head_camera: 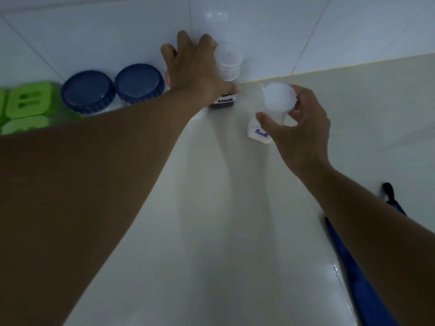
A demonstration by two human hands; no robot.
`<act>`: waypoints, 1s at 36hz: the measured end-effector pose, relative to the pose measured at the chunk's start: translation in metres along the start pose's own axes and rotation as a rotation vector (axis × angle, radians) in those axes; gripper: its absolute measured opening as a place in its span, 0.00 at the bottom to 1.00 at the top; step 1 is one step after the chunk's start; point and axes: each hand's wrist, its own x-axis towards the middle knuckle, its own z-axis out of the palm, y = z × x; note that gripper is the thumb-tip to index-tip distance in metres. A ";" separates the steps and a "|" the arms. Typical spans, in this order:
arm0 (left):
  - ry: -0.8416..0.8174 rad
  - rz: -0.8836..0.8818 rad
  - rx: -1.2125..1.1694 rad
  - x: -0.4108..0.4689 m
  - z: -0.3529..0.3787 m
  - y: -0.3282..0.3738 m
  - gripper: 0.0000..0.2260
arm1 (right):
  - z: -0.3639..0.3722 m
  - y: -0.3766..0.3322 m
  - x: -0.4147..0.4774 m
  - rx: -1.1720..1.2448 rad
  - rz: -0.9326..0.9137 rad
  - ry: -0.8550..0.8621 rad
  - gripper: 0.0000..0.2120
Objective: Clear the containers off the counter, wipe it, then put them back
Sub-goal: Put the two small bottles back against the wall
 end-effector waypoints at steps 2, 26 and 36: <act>0.000 0.020 0.014 0.001 -0.001 0.002 0.42 | 0.001 0.000 0.001 0.018 0.017 0.008 0.27; 0.348 0.060 -0.078 -0.043 0.003 0.012 0.33 | -0.002 0.002 0.023 0.004 0.061 -0.014 0.24; -0.009 0.159 0.018 -0.154 0.065 -0.046 0.23 | 0.011 -0.005 0.060 0.073 0.011 0.039 0.25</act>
